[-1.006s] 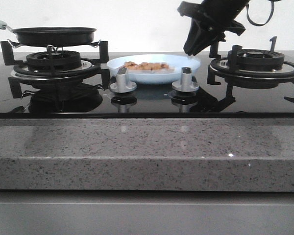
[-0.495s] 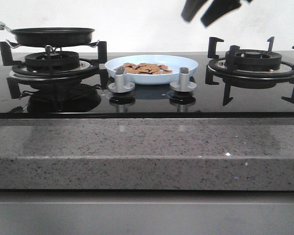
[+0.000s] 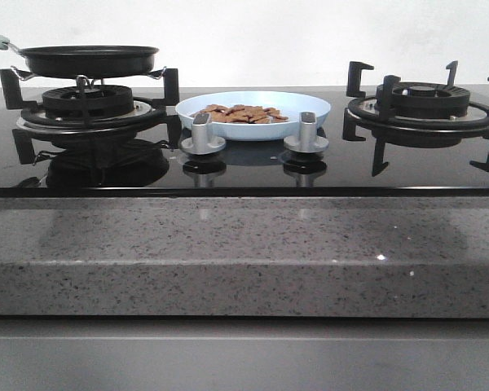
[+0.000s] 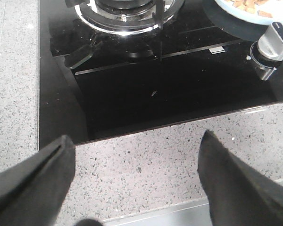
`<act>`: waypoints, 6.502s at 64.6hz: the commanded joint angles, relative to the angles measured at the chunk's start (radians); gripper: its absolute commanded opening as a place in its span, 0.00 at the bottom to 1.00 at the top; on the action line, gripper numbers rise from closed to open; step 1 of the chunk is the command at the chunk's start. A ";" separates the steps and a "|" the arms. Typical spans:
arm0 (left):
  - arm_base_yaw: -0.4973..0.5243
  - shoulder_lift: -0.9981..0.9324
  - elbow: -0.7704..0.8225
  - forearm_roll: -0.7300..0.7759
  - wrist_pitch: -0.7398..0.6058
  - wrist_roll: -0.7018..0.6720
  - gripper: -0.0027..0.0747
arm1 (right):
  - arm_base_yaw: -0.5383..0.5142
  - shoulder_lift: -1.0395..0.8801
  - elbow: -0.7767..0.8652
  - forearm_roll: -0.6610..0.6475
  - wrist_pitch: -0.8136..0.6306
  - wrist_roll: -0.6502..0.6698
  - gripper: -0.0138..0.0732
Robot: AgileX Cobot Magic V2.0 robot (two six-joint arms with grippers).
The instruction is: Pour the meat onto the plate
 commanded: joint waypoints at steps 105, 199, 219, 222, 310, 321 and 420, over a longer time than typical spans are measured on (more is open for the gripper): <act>-0.009 -0.004 0.002 0.009 -0.062 -0.009 0.01 | -0.207 -0.965 0.815 0.019 -0.028 0.025 0.08; 0.336 -0.721 0.749 -0.151 -0.857 -0.007 0.01 | -0.207 -0.965 0.815 0.019 -0.028 0.025 0.08; 0.340 -0.769 0.815 -0.274 -0.899 0.142 0.01 | -0.207 -0.965 0.815 0.019 -0.028 0.025 0.08; 0.340 -0.769 0.815 -0.265 -0.903 0.152 0.01 | -0.207 -0.965 0.815 0.019 -0.028 0.025 0.08; 0.392 -0.764 0.815 -0.257 -0.979 0.152 0.01 | -0.207 -0.965 0.815 0.019 -0.028 0.025 0.08; 0.392 -0.764 0.815 -0.257 -0.979 0.152 0.01 | -0.207 -0.965 0.815 0.019 -0.028 0.025 0.08; 0.392 -0.764 0.815 -0.257 -0.979 0.152 0.01 | -0.267 -1.419 1.469 0.013 -1.054 0.017 0.08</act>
